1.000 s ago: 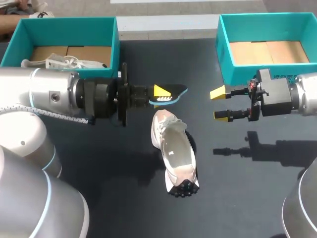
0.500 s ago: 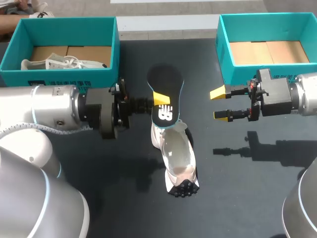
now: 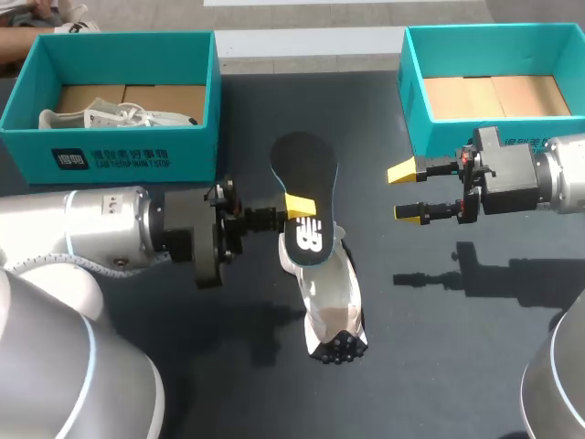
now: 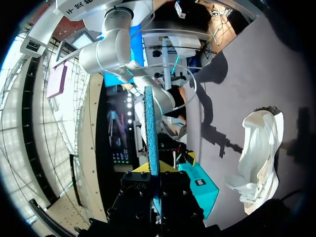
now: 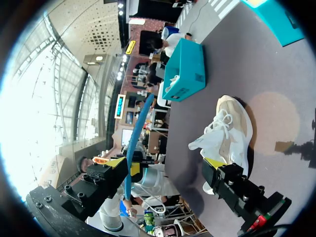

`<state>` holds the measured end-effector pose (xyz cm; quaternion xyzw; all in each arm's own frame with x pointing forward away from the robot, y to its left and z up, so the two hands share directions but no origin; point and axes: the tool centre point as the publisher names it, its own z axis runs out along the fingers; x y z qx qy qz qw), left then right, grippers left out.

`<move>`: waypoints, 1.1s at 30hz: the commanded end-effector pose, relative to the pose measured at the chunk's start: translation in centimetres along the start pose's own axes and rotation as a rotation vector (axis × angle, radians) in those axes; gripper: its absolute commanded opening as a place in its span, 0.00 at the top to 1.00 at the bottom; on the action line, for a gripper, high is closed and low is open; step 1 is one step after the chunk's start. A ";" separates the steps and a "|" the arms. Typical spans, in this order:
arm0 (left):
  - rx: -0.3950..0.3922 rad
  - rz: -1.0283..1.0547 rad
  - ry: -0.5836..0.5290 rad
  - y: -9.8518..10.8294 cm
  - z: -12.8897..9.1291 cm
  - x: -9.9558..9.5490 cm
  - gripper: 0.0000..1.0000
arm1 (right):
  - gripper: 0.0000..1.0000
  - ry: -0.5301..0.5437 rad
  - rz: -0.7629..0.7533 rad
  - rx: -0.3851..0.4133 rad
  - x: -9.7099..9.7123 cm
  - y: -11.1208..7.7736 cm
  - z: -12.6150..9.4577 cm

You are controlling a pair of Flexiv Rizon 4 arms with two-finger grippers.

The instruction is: Take the shoe out of the shoebox, open the shoe tongue, remove and reinsert the insole, then place the shoe into the shoebox

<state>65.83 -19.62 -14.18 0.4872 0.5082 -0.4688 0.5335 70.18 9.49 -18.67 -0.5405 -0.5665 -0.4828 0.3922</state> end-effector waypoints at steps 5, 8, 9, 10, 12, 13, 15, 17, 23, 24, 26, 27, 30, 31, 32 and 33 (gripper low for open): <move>0.007 0.036 0.012 0.0 1.1 1.3 1.00 | 0.00 0.015 -0.014 -0.011 0.6 0.4 1.4; 0.015 0.037 0.004 0.4 2.0 1.8 1.00 | 0.00 0.018 -0.013 -0.002 1.1 0.9 2.2; 0.015 0.039 0.003 0.5 2.3 1.9 1.00 | 0.00 0.022 -0.014 0.000 1.2 1.0 2.4; 0.022 0.053 -0.003 0.6 2.8 2.0 1.00 | 0.00 0.034 -0.013 0.012 1.4 1.2 2.7; 0.023 0.054 -0.007 0.7 3.4 2.1 1.00 | 0.00 0.036 -0.018 0.018 1.6 1.3 3.1; 0.026 0.065 -0.006 0.9 3.9 2.2 1.00 | 0.00 0.040 -0.019 0.021 1.8 1.4 3.4; 0.031 0.069 -0.007 1.2 4.6 2.3 1.00 | 0.00 0.045 -0.021 0.024 2.0 1.6 3.7; 0.037 0.086 -0.002 1.3 5.6 2.3 1.00 | 0.01 0.052 -0.026 0.031 2.4 1.8 4.0; 0.037 0.092 -0.018 1.5 7.3 2.4 1.00 | 0.50 0.074 -0.033 0.067 3.0 2.3 5.0; 0.037 0.092 -0.018 1.5 7.4 2.4 1.00 | 0.51 0.074 -0.033 0.068 3.0 2.4 5.1; 0.033 0.091 -0.021 1.4 7.8 2.5 1.00 | 0.53 0.081 -0.035 0.075 3.1 2.6 5.3; 0.033 0.090 -0.021 1.4 8.0 2.5 1.00 | 0.55 0.081 -0.036 0.075 3.1 2.6 5.3; 0.038 0.092 -0.017 1.1 8.2 2.6 1.00 | 0.57 0.087 -0.039 0.079 3.2 2.9 5.4; 0.039 0.092 -0.017 1.1 8.3 2.7 1.00 | 0.58 0.089 -0.040 0.084 3.2 3.0 5.4; 0.040 0.091 -0.018 1.0 8.3 2.7 1.00 | 0.58 0.089 -0.040 0.086 3.2 3.1 5.4; 0.042 0.089 -0.020 0.8 8.3 2.7 1.00 | 0.58 0.089 -0.039 0.086 3.2 3.2 5.4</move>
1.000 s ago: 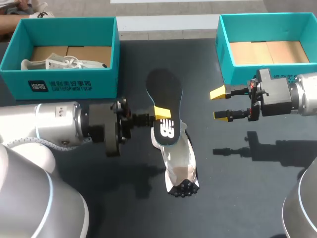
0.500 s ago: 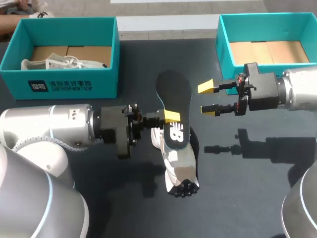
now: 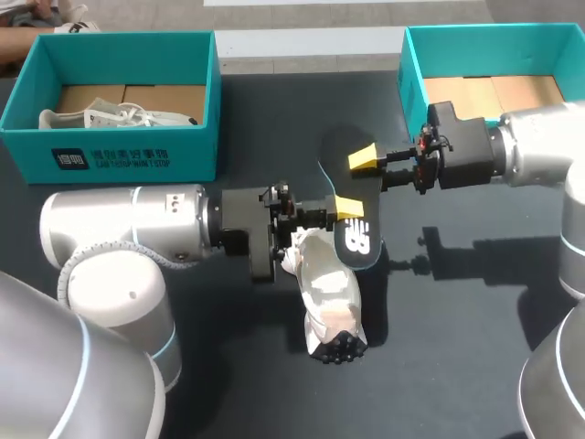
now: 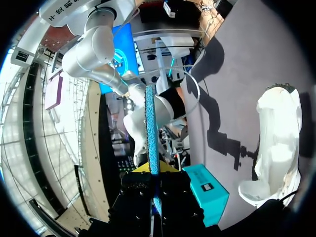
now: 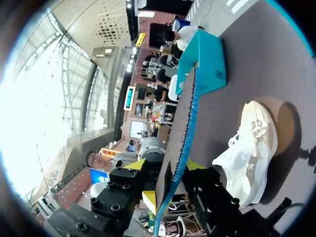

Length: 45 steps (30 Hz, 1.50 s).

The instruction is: Take the shoe out of the shoebox, open the shoe tongue, remove and reinsert the insole, then place the shoe into the shoebox

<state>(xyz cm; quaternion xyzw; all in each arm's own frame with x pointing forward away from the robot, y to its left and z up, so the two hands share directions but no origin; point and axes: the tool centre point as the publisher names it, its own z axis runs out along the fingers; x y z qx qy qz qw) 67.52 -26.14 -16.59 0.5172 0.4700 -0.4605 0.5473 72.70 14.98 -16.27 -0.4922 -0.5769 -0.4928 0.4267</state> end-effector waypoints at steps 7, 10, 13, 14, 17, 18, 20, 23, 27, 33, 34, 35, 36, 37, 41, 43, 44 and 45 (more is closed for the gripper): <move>0.006 -0.003 -0.001 -1.0 1.6 0.4 1.00 | 0.71 0.010 0.008 0.017 -0.4 1.1 0.1; 0.000 0.002 0.003 -1.0 1.3 0.4 1.00 | 0.68 0.013 0.014 0.020 -0.5 1.0 0.0; -0.007 0.002 0.005 -1.1 1.0 0.4 1.00 | 0.65 0.013 0.020 0.018 -0.6 0.8 -0.3; -0.009 0.001 0.005 -1.1 0.9 0.4 1.00 | 0.65 0.015 0.024 0.015 -0.7 0.7 -0.4; -0.012 -0.002 0.004 -1.3 0.8 0.5 1.00 | 0.67 0.017 0.032 0.012 -0.8 0.6 -0.5; -0.013 -0.003 0.004 -1.3 0.7 0.5 1.00 | 0.68 0.018 0.035 0.013 -0.8 0.6 -0.5; -0.014 -0.004 0.006 -1.4 0.7 0.5 1.00 | 0.71 0.021 0.037 0.015 -0.8 0.6 -0.5; -0.013 -0.005 0.007 -1.4 0.7 0.5 1.00 | 0.92 0.023 0.040 0.019 -0.9 0.6 -0.6; -0.014 -0.004 0.008 -1.5 0.7 0.5 1.00 | 1.00 0.025 0.043 0.026 -1.0 0.6 -0.5; -0.007 -0.039 0.015 -1.6 0.1 0.6 0.06 | 1.00 0.026 0.045 0.028 -1.1 0.6 -0.5; -0.009 -0.051 0.011 -1.6 -0.1 0.6 0.00 | 1.00 0.026 0.046 0.028 -1.2 0.6 -0.5; -0.008 -0.048 0.017 -1.7 -0.5 0.7 0.00 | 1.00 0.027 0.050 0.027 -1.4 0.6 -0.6; -0.009 -0.053 0.024 -1.6 -0.8 0.9 0.00 | 1.00 0.027 0.052 0.027 -1.5 0.5 -0.6; -0.014 -0.061 0.034 -1.6 -1.2 1.1 0.00 | 1.00 0.030 0.057 0.027 -1.7 0.5 -0.7; -0.037 -0.087 0.066 -1.2 -3.1 1.9 0.00 | 1.00 0.036 0.067 0.023 -2.2 0.4 -0.8; -0.053 -0.097 0.088 -0.9 -3.9 2.0 0.00 | 1.00 0.039 0.072 0.023 -2.5 0.4 -0.9; -0.054 -0.098 0.097 -0.8 -4.3 1.8 0.00 | 1.00 0.041 0.074 0.023 -2.6 0.4 -0.9; -0.059 -0.099 0.112 -0.7 -4.6 1.6 0.00 | 1.00 0.044 0.080 0.021 -2.7 0.3 -1.0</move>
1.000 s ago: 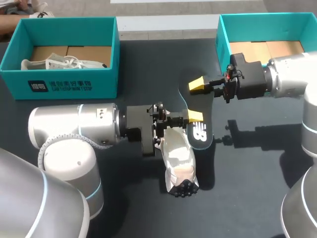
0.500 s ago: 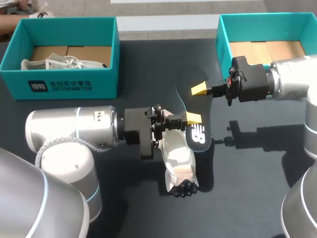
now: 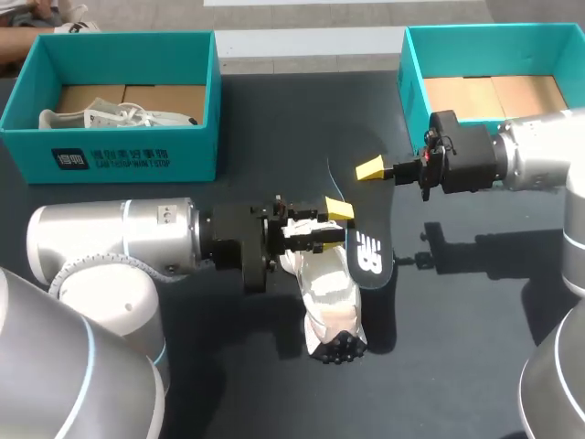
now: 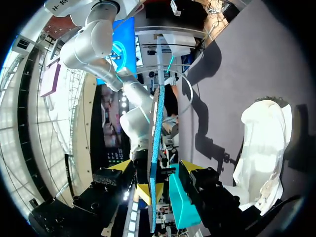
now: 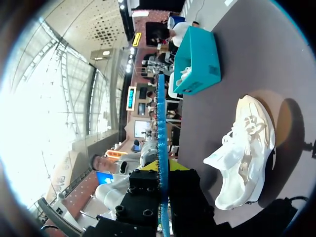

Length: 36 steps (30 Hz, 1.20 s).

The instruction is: Take the shoe out of the shoebox, open the shoe tongue, remove and reinsert the insole, then place the shoe into the shoebox

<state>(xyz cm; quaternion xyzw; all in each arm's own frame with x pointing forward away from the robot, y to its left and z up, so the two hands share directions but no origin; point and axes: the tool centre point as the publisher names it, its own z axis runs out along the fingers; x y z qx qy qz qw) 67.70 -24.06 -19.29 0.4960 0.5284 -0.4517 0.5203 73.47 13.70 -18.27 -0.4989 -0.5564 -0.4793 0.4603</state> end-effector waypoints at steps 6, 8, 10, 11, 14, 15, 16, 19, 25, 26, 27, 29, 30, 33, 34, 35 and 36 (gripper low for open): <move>-0.056 -0.048 0.318 0.2 -3.5 -1.9 0.00 | 1.00 0.015 0.017 0.003 -1.1 0.1 0.0; -0.090 -0.061 0.386 0.7 -3.6 -2.3 0.00 | 1.00 0.017 0.019 0.003 -1.2 0.1 0.1; -0.088 -0.066 0.429 1.1 -3.6 -3.0 0.00 | 1.00 0.021 0.020 0.004 -1.4 0.1 0.2; -0.103 -0.070 0.439 1.2 -3.6 -3.3 0.00 | 1.00 0.022 0.020 0.003 -1.4 0.1 0.2; -0.103 -0.004 0.523 1.4 -3.8 -3.9 0.00 | 1.00 0.026 0.021 0.002 -1.6 0.0 0.4; -0.103 -0.004 0.523 1.4 -3.8 -3.9 0.00 | 1.00 0.028 0.021 0.003 -1.7 0.0 0.5; -0.103 -0.004 0.523 1.4 -3.8 -3.9 0.00 | 1.00 0.029 0.021 0.003 -1.7 0.1 0.6; -0.103 -0.004 0.523 1.4 -3.8 -3.9 0.00 | 1.00 0.030 0.022 0.006 -1.8 0.1 0.7; -0.103 -0.004 0.523 1.4 -3.8 -3.9 0.00 | 1.00 0.032 0.023 0.009 -2.1 0.1 0.9; -0.103 -0.004 0.523 1.4 -3.8 -3.9 0.00 | 1.00 0.032 0.024 0.009 -2.1 0.0 0.9; -0.103 -0.004 0.523 1.4 -3.8 -3.9 0.00 | 1.00 0.033 0.025 0.010 -2.1 0.0 1.0; -0.127 -0.027 0.566 1.6 -3.6 -4.1 0.00 | 1.00 0.032 0.026 0.012 -2.1 -0.1 1.0; -0.108 -0.012 0.583 1.6 -3.6 -4.4 0.00 | 1.00 0.031 0.026 0.013 -2.1 -0.1 1.1; -0.067 -0.029 0.768 1.9 -2.8 -5.3 0.00 | 1.00 0.025 0.026 0.023 -2.0 -0.1 1.1; -0.074 -0.042 0.805 2.2 -2.6 -5.5 0.00 | 1.00 0.022 0.025 0.030 -1.9 -0.1 1.2; -0.040 -0.042 0.832 2.1 -2.6 -5.9 0.00 | 1.00 0.017 0.027 0.035 -1.8 -0.1 1.2; -0.050 -0.102 0.894 2.4 -2.3 -6.1 0.00 | 1.00 0.012 0.030 0.039 -1.8 0.0 1.2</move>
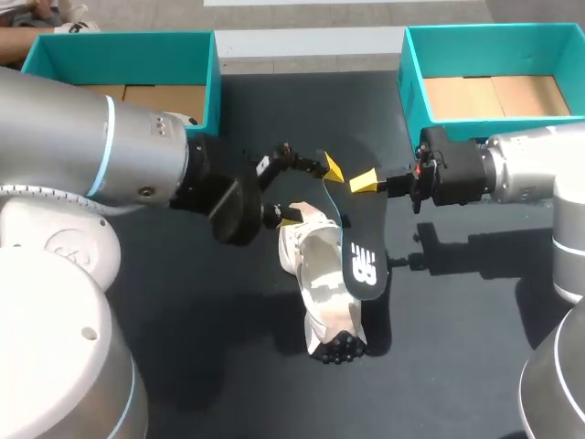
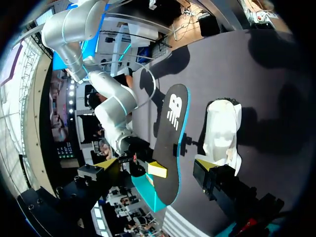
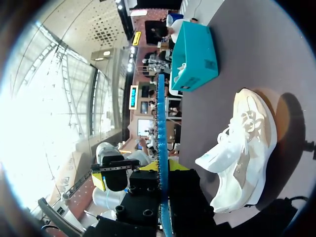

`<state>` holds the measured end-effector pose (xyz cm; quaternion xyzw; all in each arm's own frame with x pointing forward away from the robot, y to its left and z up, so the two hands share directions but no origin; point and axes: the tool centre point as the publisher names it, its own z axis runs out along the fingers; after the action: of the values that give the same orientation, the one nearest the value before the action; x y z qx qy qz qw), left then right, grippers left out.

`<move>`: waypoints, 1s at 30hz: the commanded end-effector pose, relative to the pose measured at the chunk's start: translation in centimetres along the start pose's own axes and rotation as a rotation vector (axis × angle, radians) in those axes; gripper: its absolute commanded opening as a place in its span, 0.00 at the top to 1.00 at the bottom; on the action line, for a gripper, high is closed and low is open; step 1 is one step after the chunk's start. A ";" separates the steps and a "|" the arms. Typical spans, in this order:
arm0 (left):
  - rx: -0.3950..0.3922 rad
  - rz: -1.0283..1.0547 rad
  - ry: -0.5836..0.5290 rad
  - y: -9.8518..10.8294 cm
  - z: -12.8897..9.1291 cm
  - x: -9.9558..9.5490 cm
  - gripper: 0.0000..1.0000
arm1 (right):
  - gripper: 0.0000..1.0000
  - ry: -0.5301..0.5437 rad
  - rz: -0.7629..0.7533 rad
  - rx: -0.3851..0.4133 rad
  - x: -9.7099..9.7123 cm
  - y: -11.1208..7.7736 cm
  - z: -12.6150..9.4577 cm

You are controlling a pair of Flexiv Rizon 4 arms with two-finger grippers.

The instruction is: Take the shoe out of the shoebox, open the shoe tongue, remove and reinsert the insole, then place the shoe into the shoebox

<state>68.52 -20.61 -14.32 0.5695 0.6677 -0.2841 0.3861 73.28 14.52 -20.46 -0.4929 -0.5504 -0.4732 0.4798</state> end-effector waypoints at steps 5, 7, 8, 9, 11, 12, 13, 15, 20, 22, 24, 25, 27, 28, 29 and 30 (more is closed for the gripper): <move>0.043 -0.016 0.576 1.1 1.0 -2.5 0.00 | 1.00 -0.032 0.011 0.037 0.6 0.4 0.3; 0.058 -0.019 0.636 1.1 1.3 -2.5 0.00 | 1.00 -0.034 0.011 0.039 0.7 0.4 0.4; 0.037 0.012 0.687 1.1 1.5 -2.4 0.00 | 1.00 -0.036 0.012 0.041 0.7 0.4 0.4; 0.039 0.011 0.709 1.0 1.7 -2.3 0.00 | 1.00 -0.037 0.012 0.042 0.7 0.4 0.4; 0.014 0.031 0.773 1.2 1.9 -2.1 0.00 | 1.00 -0.041 0.014 0.048 0.8 0.3 0.5; 0.030 0.011 0.779 1.2 2.0 -2.1 0.00 | 1.00 -0.042 0.014 0.049 0.8 0.3 0.5; 0.025 0.005 0.790 1.4 2.0 -2.1 0.00 | 1.00 -0.042 0.015 0.051 0.8 0.3 0.5; 0.019 -0.006 0.808 1.6 2.0 -2.4 0.00 | 1.00 -0.044 0.018 0.056 0.7 0.3 0.6; -0.006 -0.037 0.810 2.2 1.1 -3.4 0.00 | 1.00 -0.048 0.027 0.068 0.5 0.3 0.9; -0.005 -0.035 0.804 2.5 0.7 -3.8 0.00 | 1.00 -0.047 0.027 0.069 0.4 0.4 0.9; 0.000 -0.033 0.815 2.6 0.6 -3.9 0.00 | 1.00 -0.046 0.028 0.069 0.3 0.4 0.9; -0.005 -0.032 0.817 2.7 0.6 -4.0 0.00 | 1.00 -0.046 0.028 0.070 0.3 0.4 0.9; -0.007 -0.030 0.825 2.8 0.5 -4.0 0.00 | 1.00 -0.047 0.028 0.070 0.2 0.5 0.9; -0.007 -0.032 0.826 2.9 0.5 -4.0 0.00 | 1.00 -0.047 0.027 0.071 0.2 0.5 0.9; -0.009 -0.035 0.830 3.0 0.5 -4.0 0.00 | 1.00 -0.047 0.027 0.071 0.2 0.6 0.8; -0.008 -0.036 0.835 3.1 0.6 -3.9 0.00 | 1.00 -0.046 0.026 0.071 0.1 0.6 0.8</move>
<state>71.53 -22.24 -11.36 0.6125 0.7600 -0.1154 0.1842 73.65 15.28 -20.25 -0.4943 -0.5707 -0.4363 0.4894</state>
